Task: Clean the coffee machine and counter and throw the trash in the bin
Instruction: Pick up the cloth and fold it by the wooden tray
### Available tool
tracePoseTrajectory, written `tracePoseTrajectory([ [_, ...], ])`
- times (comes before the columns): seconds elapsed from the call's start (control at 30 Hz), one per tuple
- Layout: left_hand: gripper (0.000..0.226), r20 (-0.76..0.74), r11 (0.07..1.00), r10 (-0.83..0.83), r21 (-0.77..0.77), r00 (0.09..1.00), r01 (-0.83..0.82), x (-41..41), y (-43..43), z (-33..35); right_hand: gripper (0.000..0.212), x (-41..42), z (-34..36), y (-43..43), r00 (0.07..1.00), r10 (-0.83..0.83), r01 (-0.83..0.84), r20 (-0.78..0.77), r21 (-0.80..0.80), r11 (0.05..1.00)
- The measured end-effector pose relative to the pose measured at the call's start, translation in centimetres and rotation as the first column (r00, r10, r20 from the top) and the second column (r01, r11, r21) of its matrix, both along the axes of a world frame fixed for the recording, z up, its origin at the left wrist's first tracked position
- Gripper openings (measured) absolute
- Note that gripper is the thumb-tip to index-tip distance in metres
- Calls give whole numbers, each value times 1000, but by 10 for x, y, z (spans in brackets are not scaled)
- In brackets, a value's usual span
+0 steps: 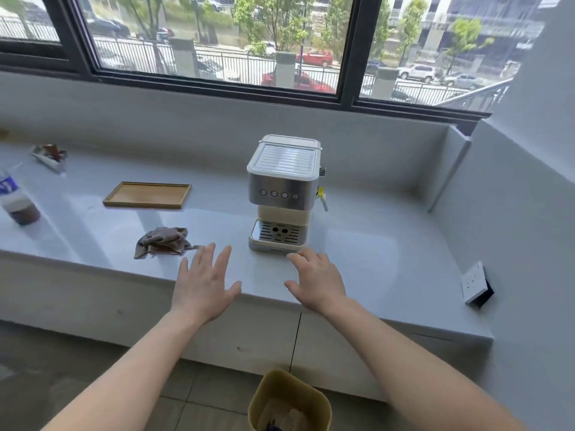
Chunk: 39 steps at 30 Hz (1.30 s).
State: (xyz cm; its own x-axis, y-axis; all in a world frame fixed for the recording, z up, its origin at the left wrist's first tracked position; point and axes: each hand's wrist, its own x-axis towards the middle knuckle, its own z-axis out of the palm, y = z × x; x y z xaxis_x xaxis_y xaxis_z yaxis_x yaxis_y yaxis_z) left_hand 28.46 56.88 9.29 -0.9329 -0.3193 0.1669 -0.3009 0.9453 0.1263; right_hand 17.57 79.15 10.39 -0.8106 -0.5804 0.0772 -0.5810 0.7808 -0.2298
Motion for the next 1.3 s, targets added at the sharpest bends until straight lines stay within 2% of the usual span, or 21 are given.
tracePoseTrajectory([
  [0.2, 80, -23, 999, 47, 4, 999, -47, 5, -51, 11, 51, -4, 19, -65, 995, 75, -74, -62, 26, 997],
  [0.43, 77, -44, 998, 14, -55, 999, -17, 11, -125, 24, 51, -5, 33, -143, 999, 32, -31, -40, 30, 999],
  [0.87, 81, -30, 1000, 20, 3, 999, -19, -1, -207, 21, 52, -11, 38, -230, 999, 17, -16, -27, 31, 999],
  [1.3, 81, 99, 996, 84, -25, 991, -82, -53, -254, -5, 53, -72, 4, -288, 994, 85, -86, 63, 8, 996],
])
